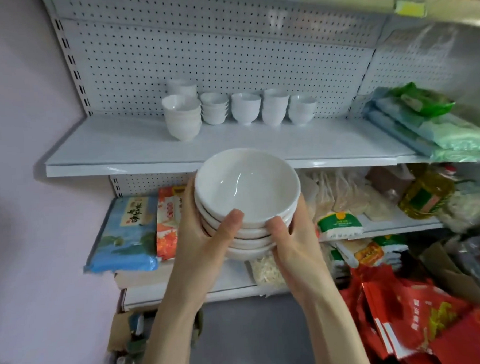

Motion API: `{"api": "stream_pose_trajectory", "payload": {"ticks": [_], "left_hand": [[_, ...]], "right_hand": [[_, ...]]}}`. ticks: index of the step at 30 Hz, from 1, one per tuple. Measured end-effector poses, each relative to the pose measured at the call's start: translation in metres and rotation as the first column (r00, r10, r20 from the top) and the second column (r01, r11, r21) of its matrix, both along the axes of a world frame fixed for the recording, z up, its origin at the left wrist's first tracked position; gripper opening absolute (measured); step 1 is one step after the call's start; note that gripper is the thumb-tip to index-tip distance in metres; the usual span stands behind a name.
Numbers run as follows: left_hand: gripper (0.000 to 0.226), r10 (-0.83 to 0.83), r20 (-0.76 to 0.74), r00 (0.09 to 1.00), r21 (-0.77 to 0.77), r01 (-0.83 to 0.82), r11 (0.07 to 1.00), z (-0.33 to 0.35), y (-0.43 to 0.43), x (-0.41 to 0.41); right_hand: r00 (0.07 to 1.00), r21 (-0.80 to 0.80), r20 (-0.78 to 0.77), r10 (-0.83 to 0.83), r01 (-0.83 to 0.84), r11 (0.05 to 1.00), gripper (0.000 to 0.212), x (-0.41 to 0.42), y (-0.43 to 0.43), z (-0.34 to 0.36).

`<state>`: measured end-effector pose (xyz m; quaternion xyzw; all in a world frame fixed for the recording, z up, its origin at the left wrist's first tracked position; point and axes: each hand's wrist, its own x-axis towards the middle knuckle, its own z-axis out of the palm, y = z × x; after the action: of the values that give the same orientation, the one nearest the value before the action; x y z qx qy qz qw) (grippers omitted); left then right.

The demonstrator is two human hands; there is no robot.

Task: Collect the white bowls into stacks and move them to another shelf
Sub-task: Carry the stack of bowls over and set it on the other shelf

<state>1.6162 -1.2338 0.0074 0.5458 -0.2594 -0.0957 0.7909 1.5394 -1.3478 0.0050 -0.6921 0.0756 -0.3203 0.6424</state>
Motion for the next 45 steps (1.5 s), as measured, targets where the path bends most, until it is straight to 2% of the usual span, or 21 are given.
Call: {"api": "stream_pose_trajectory", "payload": {"ticks": [5,9,12,16,22,26,31,34,36,41,45], "left_hand": [[0.092,0.008,-0.014,1.000,0.054,-0.008,0.999,-0.011,-0.054,0.064],[0.098,0.082,-0.054,0.995,0.100,-0.077,0.992,-0.022,-0.099,0.125],[0.089,0.147,-0.065,0.987,0.099,-0.140,0.985,-0.026,-0.139,0.173],[0.070,0.223,0.010,0.975,0.181,-0.222,0.958,-0.026,-0.199,0.221],[0.067,0.299,-0.031,0.954,0.169,-0.290,0.942,-0.043,-0.267,0.266],[0.072,0.377,-0.020,0.926,0.209,-0.365,0.907,-0.057,-0.287,0.291],[0.106,0.390,-0.011,0.921,0.219,-0.379,0.899,-0.069,-0.304,0.313],[0.096,0.392,-0.001,0.920,0.220,-0.382,0.898,-0.069,-0.310,0.318],[0.085,0.383,0.002,0.924,0.214,-0.375,0.902,-0.072,-0.312,0.322],[0.086,0.396,0.016,0.918,0.220,-0.389,0.895,-0.078,-0.316,0.332],[0.087,0.414,0.026,0.910,0.211,-0.409,0.888,-0.081,-0.316,0.340]], "right_hand": [[0.998,0.054,-0.061,-0.007,0.011,0.998,0.070,0.067,-0.059,-0.011],[0.996,0.092,-0.068,0.056,-0.050,0.994,0.072,0.132,-0.107,-0.019],[0.993,0.054,-0.067,0.100,-0.096,0.994,0.080,0.183,-0.148,-0.021],[0.990,0.042,-0.059,0.132,-0.129,0.991,0.081,0.241,-0.211,-0.024],[0.970,0.041,-0.112,0.217,-0.214,0.976,0.079,0.302,-0.283,-0.043],[0.963,0.047,-0.116,0.244,-0.240,0.970,0.084,0.328,-0.302,-0.057],[0.960,0.045,-0.108,0.258,-0.255,0.966,0.087,0.351,-0.321,-0.066],[0.955,0.064,-0.106,0.276,-0.270,0.961,0.093,0.360,-0.327,-0.070],[0.948,0.085,-0.106,0.301,-0.293,0.952,0.091,0.366,-0.330,-0.074],[0.934,0.105,-0.107,0.341,-0.330,0.938,0.092,0.379,-0.336,-0.084],[0.934,0.092,-0.122,0.337,-0.327,0.940,0.102,0.390,-0.336,-0.089]]}}
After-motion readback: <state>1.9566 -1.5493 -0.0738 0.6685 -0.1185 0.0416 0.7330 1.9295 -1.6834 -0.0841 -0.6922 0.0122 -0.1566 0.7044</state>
